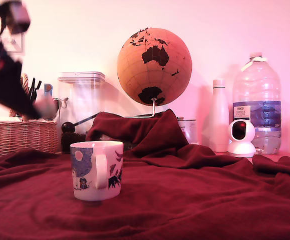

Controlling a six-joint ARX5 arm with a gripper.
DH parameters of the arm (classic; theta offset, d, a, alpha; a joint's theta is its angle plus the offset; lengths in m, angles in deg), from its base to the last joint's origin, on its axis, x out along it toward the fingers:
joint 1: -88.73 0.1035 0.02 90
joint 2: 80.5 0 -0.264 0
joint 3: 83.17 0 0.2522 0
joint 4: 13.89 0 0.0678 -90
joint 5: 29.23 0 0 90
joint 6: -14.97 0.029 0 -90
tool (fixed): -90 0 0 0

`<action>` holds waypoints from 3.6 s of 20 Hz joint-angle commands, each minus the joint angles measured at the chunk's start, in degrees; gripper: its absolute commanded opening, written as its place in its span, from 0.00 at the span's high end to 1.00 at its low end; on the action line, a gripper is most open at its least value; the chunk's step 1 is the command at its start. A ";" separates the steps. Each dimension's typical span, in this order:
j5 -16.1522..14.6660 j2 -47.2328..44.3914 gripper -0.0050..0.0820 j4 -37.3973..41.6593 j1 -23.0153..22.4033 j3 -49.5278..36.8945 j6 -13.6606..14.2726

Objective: Pick up the coffee capsules on the table and drop them inside the coffee cup

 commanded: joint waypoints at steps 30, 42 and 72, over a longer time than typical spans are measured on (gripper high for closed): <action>3.50 -17.16 0.72 -2.27 -10.27 16.79 -13.79; 7.61 -23.63 0.72 -10.27 -12.87 20.87 -11.89; 9.05 -23.63 0.34 -8.37 -12.83 20.87 -15.54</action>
